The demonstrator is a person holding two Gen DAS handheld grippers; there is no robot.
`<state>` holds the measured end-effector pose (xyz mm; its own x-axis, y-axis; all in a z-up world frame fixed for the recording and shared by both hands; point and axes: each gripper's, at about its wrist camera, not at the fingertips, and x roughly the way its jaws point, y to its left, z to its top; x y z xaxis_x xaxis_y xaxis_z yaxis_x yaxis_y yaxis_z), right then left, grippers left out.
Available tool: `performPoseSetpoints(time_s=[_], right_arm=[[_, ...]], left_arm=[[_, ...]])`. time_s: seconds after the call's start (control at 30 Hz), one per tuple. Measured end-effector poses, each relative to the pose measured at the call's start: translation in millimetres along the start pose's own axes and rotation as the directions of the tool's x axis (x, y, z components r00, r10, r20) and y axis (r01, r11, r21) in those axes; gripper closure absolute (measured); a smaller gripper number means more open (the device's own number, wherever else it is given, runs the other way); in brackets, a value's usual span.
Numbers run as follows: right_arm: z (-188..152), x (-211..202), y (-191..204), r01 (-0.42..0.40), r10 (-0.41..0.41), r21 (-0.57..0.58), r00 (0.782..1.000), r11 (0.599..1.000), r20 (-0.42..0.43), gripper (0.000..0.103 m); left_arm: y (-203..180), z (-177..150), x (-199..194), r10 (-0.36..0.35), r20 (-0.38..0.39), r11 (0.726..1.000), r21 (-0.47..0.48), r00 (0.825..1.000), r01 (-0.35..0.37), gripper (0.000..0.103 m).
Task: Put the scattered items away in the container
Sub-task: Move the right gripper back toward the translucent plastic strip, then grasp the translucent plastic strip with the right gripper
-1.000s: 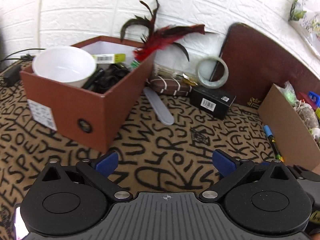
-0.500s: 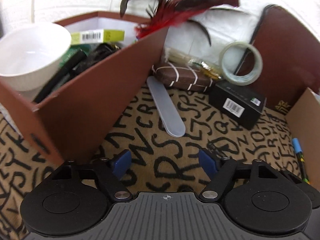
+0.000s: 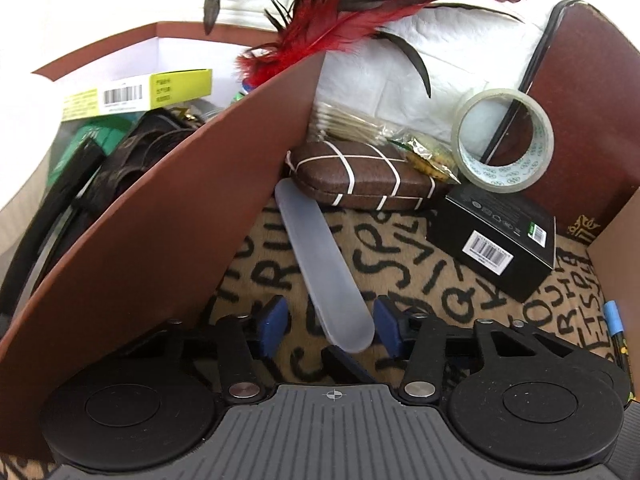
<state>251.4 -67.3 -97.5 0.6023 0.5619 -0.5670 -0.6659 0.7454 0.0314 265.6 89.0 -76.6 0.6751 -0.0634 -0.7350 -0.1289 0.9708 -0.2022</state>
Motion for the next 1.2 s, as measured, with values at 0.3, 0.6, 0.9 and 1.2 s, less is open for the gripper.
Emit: performPoseSetpoints(time_s=[0.3,0.6,0.9,1.2], right_arm=[[5,9,9,-0.002,0.001,-0.116,1.000,0.993,-0.009,0.057],[-2,-15,8,-0.038,0.036,-0.050,0.999,0.998,-0.037,0.058],[-51,-95,23,-0.052,0.054,0.023,0.993,0.998,-0.105,0.067],[-92,-162,33,0.003,0.008,0.088,0.992,0.996,-0.124,0.071]], left_arm=[[0,1,8,0.002,-0.013,0.998,0.058,1.000,-0.001,0.048],[-4,-15,-10,-0.035,-0.048,0.998,0.059,0.998,0.037,0.064],[-25,-85,-62,-0.119,-0.071,0.991,0.046,0.990,0.122,0.065],[-42,-141,-109,-0.154,-0.110,0.987,0.020,0.982,0.157,0.072]])
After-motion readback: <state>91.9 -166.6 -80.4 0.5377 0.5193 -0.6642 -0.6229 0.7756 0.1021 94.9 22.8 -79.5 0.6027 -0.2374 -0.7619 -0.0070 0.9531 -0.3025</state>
